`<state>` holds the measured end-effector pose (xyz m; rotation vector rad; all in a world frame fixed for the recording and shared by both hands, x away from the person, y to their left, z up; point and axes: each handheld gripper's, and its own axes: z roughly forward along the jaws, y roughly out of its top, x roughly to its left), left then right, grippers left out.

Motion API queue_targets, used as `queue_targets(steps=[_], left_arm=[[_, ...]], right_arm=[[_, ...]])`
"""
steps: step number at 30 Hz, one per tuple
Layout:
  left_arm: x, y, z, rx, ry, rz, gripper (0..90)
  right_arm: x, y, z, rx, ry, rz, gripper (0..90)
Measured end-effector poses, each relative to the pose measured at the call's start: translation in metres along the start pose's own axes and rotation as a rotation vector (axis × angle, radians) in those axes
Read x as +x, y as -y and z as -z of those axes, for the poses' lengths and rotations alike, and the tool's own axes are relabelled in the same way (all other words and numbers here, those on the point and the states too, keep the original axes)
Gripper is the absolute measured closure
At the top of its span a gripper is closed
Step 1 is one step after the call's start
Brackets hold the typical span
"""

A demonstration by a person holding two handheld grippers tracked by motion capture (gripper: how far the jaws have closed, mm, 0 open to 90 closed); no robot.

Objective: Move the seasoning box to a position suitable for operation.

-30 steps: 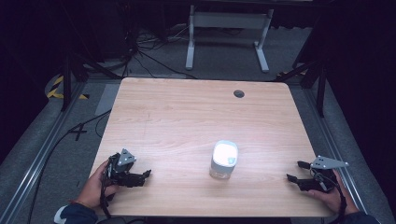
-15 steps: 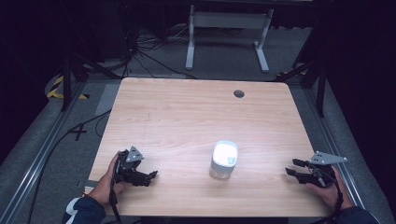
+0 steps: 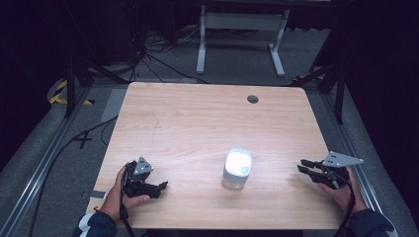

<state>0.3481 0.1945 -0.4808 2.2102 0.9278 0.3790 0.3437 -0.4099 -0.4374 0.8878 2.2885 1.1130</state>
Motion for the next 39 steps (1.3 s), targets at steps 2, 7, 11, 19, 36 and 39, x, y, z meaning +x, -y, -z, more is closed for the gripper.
queue_targets(steps=[2, 7, 11, 19, 36, 39], left_arm=[[0.000, 0.000, -0.001, -0.003, 0.012, 0.005, 7.8], [0.004, -0.003, -0.004, 0.000, 0.042, -0.015, 6.5], [0.005, -0.007, -0.007, 0.004, 0.048, -0.026, 5.9], [0.006, -0.011, -0.011, 0.007, 0.052, -0.030, 3.8], [0.006, -0.011, -0.011, 0.009, 0.049, -0.024, 4.0], [0.006, -0.011, -0.011, 0.012, 0.051, -0.025, 4.0]], right_arm=[[-0.005, 0.006, 0.011, -0.003, 0.030, -0.010, 69.0], [-0.019, 0.030, 0.052, -0.031, 0.151, -0.092, 71.1], [-0.036, 0.042, 0.090, -0.114, 0.233, -0.180, 72.4], [-0.055, 0.006, 0.142, -0.177, 0.341, -0.170, 73.2], [-0.002, -0.128, 0.082, -0.186, 0.058, 0.045, 82.8], [0.010, -0.139, 0.061, -0.181, 0.010, 0.070, 84.2]])
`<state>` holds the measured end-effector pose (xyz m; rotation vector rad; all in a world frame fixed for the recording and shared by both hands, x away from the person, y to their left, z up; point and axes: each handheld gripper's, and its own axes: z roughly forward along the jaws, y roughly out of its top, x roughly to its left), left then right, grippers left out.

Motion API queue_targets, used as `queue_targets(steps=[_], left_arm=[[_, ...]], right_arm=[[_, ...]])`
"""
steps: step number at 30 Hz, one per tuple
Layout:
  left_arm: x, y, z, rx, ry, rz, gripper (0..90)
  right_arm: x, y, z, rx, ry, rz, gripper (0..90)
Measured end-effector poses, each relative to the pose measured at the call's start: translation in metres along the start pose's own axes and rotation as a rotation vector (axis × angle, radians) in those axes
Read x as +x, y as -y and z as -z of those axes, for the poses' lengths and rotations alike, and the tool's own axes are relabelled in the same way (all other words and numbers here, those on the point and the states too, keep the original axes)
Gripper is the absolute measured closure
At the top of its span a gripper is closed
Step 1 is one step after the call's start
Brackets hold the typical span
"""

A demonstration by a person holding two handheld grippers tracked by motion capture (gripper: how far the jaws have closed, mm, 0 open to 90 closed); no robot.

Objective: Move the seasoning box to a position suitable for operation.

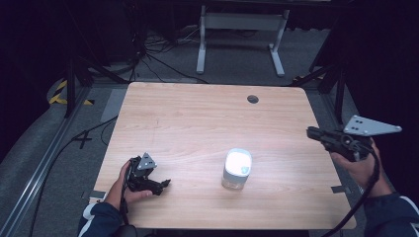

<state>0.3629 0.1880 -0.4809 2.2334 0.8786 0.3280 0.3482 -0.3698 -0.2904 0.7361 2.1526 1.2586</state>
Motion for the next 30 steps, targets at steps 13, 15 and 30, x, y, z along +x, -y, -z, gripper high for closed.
queue_targets(steps=[13, 15, 30], left_arm=[[0.000, 0.000, -0.001, -0.008, -0.007, -0.004, 4.2], [-0.001, 0.000, -0.001, -0.003, -0.006, -0.001, 4.2], [-0.013, -0.007, -0.007, -0.011, -0.022, 0.014, 4.9]], right_arm=[[0.044, -0.012, -0.082, 0.033, -0.195, 0.053, 89.4], [0.049, -0.010, -0.091, 0.047, -0.208, 0.063, 89.5], [0.079, -0.005, -0.148, 0.108, -0.333, 0.138, 89.8]])
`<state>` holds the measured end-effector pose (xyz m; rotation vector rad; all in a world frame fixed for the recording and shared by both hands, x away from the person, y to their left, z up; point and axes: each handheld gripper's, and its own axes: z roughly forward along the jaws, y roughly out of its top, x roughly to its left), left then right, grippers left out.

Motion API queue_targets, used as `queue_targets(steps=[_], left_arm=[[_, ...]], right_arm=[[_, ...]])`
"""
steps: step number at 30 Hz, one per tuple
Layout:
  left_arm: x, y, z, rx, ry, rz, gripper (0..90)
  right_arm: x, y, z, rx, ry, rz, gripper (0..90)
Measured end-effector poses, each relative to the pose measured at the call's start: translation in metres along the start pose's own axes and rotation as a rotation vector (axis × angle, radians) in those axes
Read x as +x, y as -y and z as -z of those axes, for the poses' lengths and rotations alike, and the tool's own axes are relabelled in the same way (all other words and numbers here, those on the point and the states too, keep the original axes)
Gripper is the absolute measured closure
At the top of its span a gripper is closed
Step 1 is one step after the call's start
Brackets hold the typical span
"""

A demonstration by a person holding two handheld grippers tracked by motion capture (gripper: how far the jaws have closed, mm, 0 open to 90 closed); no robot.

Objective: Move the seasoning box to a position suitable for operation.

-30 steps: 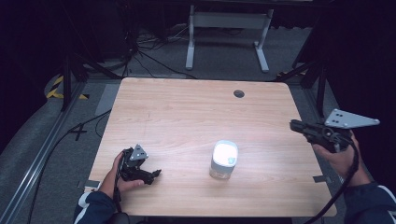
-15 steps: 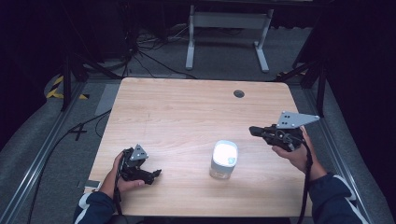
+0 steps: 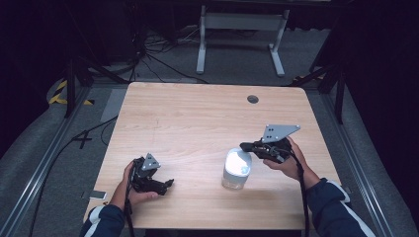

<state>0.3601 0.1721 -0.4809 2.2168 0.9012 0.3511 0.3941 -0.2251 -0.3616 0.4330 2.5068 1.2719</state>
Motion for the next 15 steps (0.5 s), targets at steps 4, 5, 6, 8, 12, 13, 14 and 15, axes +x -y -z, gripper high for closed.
queue_targets(steps=[4, 5, 6, 8, 12, 13, 14, 15], left_arm=[[-0.004, -0.001, 0.000, 0.000, -0.008, 0.005, 5.5], [-0.005, -0.001, 0.000, -0.005, -0.007, 0.006, 6.8], [-0.006, -0.001, 0.000, -0.007, -0.003, 0.011, 7.8], [-0.008, -0.001, 0.000, -0.015, 0.003, 0.003, 10.0], [-0.011, 0.000, 0.001, -0.023, 0.001, 0.004, 16.1], [-0.011, 0.000, 0.001, -0.025, -0.002, 0.003, 16.1], [-0.012, 0.000, 0.001, -0.028, -0.004, 0.002, 16.1], [-0.012, 0.000, 0.001, -0.027, 0.001, 0.003, 16.5]], right_arm=[[0.000, -0.002, -0.006, 0.003, -0.013, 0.010, 89.8], [0.000, -0.003, -0.008, 0.010, -0.015, 0.017, 89.8], [-0.001, -0.003, -0.009, 0.010, -0.012, 0.023, 89.8], [-0.002, -0.004, -0.011, 0.004, -0.026, 0.015, 89.9], [-0.001, -0.005, -0.011, 0.011, -0.029, 0.024, 89.9], [-0.001, -0.005, -0.011, 0.012, -0.023, 0.023, 89.9], [-0.003, -0.004, -0.011, 0.011, -0.020, 0.021, 90.0], [-0.004, -0.004, -0.011, 0.009, -0.020, 0.014, 89.9]])
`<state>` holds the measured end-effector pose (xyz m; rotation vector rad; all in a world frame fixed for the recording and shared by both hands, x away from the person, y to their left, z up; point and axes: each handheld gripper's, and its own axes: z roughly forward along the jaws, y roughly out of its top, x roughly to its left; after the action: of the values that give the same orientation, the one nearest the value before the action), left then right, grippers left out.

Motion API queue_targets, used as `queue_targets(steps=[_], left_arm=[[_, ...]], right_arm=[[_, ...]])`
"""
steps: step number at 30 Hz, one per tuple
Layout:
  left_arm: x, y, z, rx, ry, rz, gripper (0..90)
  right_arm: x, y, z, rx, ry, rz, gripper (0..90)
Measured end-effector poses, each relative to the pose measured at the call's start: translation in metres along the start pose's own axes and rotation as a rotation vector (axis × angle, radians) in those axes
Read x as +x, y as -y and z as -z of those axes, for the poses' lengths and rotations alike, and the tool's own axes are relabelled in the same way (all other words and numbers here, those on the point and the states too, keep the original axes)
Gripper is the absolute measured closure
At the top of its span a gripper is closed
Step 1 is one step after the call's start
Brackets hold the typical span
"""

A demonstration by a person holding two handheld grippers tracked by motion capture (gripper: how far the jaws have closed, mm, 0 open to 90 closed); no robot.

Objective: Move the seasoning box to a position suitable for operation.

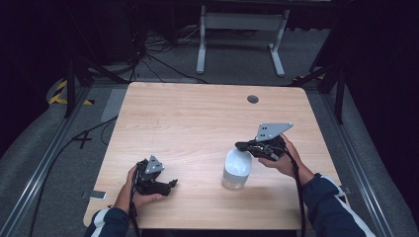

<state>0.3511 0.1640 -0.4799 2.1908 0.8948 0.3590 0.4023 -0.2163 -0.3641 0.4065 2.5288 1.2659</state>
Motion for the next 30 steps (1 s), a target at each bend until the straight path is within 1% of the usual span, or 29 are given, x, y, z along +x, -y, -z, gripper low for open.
queue_targets(steps=[3, 4, 5, 7, 8, 9, 10, 11, 13, 14, 16, 17, 18, 19, 20, 21, 22, 23, 25, 26, 27, 28, 29, 30], left_arm=[[-0.001, -0.001, 0.000, -0.001, 0.004, -0.005, 19.2], [-0.002, -0.002, 0.000, 0.007, 0.002, -0.014, 20.3], [-0.003, -0.003, 0.000, 0.009, 0.001, -0.011, 23.3], [-0.008, -0.009, 0.001, -0.021, 0.014, -0.041, 32.7], [-0.012, -0.014, 0.001, -0.045, 0.022, -0.048, 32.3], [-0.015, -0.019, 0.002, -0.057, 0.028, -0.062, 34.8], [-0.019, -0.025, 0.003, -0.079, 0.042, -0.062, 37.1], [-0.023, -0.032, 0.006, -0.113, 0.067, -0.076, 40.5], [-0.030, -0.044, 0.008, -0.148, 0.088, -0.097, 46.2], [-0.034, -0.050, 0.010, -0.172, 0.100, -0.112, 48.5], [-0.042, -0.061, 0.011, -0.209, 0.130, -0.124, 55.6], [-0.047, -0.069, 0.012, -0.228, 0.148, -0.145, 57.2], [-0.047, -0.069, 0.012, -0.228, 0.148, -0.145, 60.8], [-0.057, -0.082, 0.012, -0.250, 0.168, -0.174, 64.7], [-0.061, -0.087, 0.012, -0.255, 0.176, -0.190, 65.8], [-0.065, -0.092, 0.011, -0.266, 0.195, -0.196, 68.9], [-0.069, -0.097, 0.010, -0.265, 0.207, -0.212, 71.2], [-0.074, -0.100, 0.008, -0.270, 0.219, -0.220, 72.1], [-0.081, -0.107, 0.004, -0.254, 0.225, -0.247, 76.7], [-0.081, -0.107, 0.004, -0.254, 0.225, -0.247, 78.0], [-0.084, -0.109, 0.001, -0.252, 0.241, -0.252, 78.0], [-0.086, -0.111, 0.000, -0.251, 0.245, -0.256, 79.3], [-0.088, -0.112, -0.002, -0.239, 0.242, -0.272, 80.0], [-0.090, -0.113, -0.003, -0.237, 0.231, -0.274, 79.8]], right_arm=[[-0.002, 0.001, 0.000, -0.001, 0.001, -0.009, 89.9], [-0.002, 0.001, 0.000, 0.000, 0.002, -0.012, 90.0], [-0.002, 0.002, 0.000, 0.000, 0.006, -0.015, 89.9], [-0.003, 0.003, -0.001, 0.003, 0.006, -0.022, 90.0], [-0.003, 0.003, -0.001, 0.001, 0.006, -0.025, 89.9], [-0.003, 0.003, -0.001, 0.002, 0.006, -0.026, 89.9], [-0.003, 0.003, -0.001, 0.000, 0.005, -0.028, 89.9], [-0.003, 0.003, -0.001, 0.001, 0.003, -0.027, 89.9], [-0.003, 0.003, -0.001, 0.000, 0.005, -0.023, 89.9], [-0.003, 0.003, -0.002, -0.003, 0.005, -0.030, 89.9], [-0.004, 0.004, -0.002, -0.004, 0.007, -0.034, 89.9], [-0.005, 0.005, -0.002, -0.003, 0.009, -0.032, 89.9], [-0.006, 0.005, -0.003, -0.007, 0.005, -0.034, 89.9], [-0.006, 0.006, -0.003, -0.010, 0.004, -0.036, 89.9], [-0.006, 0.006, -0.003, -0.011, 0.007, -0.037, 89.9], [-0.007, 0.007, -0.003, -0.010, 0.010, -0.035, 89.9], [-0.007, 0.007, -0.003, -0.011, 0.008, -0.035, 89.9], [-0.007, 0.007, -0.003, -0.013, 0.008, -0.036, 89.9], [-0.007, 0.007, -0.002, -0.022, 0.003, -0.039, 89.9], [-0.007, 0.006, -0.002, -0.023, 0.004, -0.039, 89.9], [-0.007, 0.006, -0.002, -0.023, 0.004, -0.039, 89.9], [-0.007, 0.006, -0.003, -0.017, 0.006, -0.035, 89.9], [-0.007, 0.007, -0.003, -0.013, 0.004, -0.037, 89.9], [-0.007, 0.007, -0.004, -0.008, 0.001, -0.037, 89.9]])
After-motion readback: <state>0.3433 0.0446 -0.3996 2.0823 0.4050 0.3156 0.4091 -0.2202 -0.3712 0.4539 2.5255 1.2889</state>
